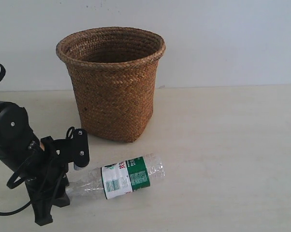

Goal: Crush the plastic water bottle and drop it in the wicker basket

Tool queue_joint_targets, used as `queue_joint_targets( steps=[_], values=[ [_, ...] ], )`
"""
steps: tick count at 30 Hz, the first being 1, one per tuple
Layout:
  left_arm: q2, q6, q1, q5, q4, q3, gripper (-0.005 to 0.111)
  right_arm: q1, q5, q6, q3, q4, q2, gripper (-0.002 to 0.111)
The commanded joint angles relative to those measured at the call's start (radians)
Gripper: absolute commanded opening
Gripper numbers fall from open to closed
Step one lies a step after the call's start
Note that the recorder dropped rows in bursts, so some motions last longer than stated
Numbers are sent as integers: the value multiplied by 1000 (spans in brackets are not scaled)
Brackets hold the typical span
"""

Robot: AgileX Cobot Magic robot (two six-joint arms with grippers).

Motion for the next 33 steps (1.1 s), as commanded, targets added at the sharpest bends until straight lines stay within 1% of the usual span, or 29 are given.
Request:
queue_joint_targets(
  steps=[1,6,10,11,15,20,24,28,31,33],
  values=[
    [3,4,-5,9,5,-3,4,-3,-13,-139,0,-22,-5,0],
    [3,7,-5,9,5,-3,4,-3,-13,-519,0,-43,-5,0],
    [3,11,-5,9,5,-3,4,-3,11,-881,0,-154,-5,0],
    [3,11,-5,9,5,-3,4,-3,-2,-890,0,-149,-5,0],
    [3,11,-5,9,5,-3,4,-3,-162,-856,0,-147,-5,0],
    [3,14,-5,7,5,-3,4,-3,-276,-835,0,-142,-5,0],
    [3,15,-5,5,5,-3,4,-3,-358,-750,0,-134,-5,0],
    [3,26,-5,5,5,-3,4,-3,-381,-569,0,-108,-5,0],
    [3,26,-5,5,5,-3,4,-3,-391,-525,0,-110,-5,0],
    [3,26,-5,10,5,-3,4,-3,-360,-455,-2,-152,-5,0]
  ],
)
